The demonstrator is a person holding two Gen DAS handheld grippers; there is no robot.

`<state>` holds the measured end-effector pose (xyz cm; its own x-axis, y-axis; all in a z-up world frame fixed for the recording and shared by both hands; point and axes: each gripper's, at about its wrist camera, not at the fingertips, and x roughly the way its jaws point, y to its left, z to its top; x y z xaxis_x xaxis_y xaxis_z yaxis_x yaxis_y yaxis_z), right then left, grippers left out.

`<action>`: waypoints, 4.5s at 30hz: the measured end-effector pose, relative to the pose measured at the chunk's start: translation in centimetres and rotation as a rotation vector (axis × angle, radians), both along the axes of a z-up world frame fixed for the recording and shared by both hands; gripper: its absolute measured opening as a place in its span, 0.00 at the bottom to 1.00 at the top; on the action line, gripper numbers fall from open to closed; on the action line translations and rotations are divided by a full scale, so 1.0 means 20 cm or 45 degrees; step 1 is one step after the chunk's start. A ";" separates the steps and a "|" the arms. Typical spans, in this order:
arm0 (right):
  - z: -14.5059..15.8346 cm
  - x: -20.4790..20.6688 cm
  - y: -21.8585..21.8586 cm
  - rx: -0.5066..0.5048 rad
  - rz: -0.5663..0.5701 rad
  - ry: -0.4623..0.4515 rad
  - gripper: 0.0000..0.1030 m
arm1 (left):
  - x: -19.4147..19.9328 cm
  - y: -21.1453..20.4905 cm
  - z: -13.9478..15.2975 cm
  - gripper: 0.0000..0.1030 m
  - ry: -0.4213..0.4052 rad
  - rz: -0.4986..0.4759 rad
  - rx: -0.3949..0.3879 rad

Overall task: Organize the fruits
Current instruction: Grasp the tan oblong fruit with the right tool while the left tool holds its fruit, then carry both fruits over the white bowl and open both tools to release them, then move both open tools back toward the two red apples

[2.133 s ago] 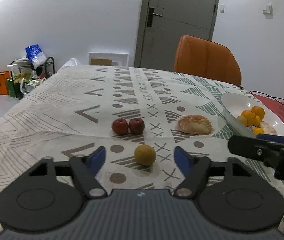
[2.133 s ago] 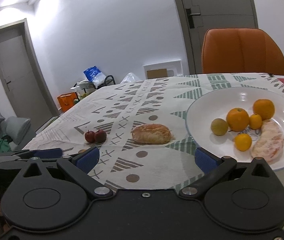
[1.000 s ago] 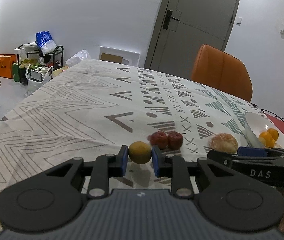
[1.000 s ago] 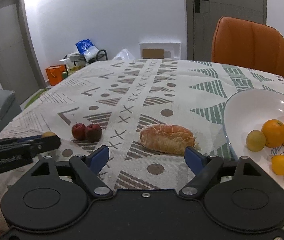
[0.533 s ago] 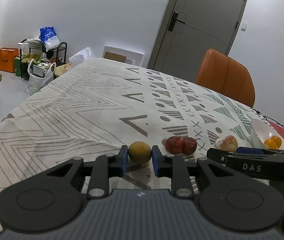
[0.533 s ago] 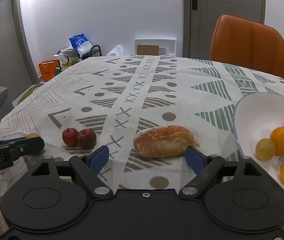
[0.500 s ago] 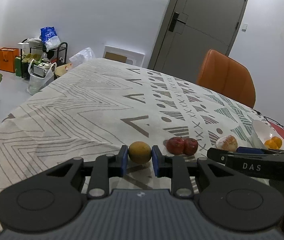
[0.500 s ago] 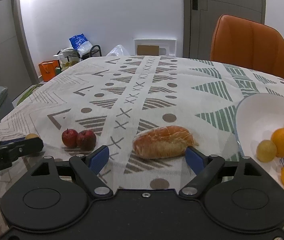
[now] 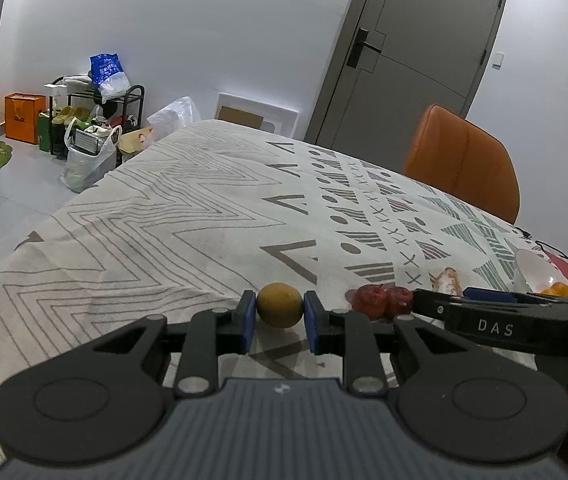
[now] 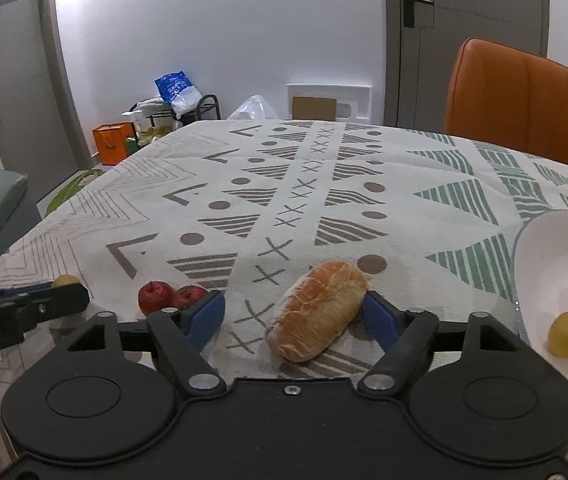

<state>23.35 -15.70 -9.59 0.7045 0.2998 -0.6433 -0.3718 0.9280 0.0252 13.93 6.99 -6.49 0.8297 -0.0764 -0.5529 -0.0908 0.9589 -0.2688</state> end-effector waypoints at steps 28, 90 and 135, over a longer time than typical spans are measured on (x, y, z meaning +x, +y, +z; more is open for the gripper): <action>0.14 -0.20 -0.18 0.107 0.025 -0.085 0.32 | -0.08 -0.22 0.14 0.23 -0.072 -0.082 0.081; 0.22 -0.33 -1.23 0.254 -0.440 -0.214 0.38 | 0.09 -1.21 0.20 0.23 -0.128 -0.523 0.213; 0.18 -0.36 -0.76 0.292 -0.188 -0.155 0.77 | -0.04 -0.69 0.21 0.76 -0.076 -0.226 0.259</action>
<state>16.16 -30.88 -5.90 0.8191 0.3157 -0.4790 -0.2461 0.9476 0.2038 13.16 -6.87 -2.24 0.8449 -0.1159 -0.5222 0.0934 0.9932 -0.0692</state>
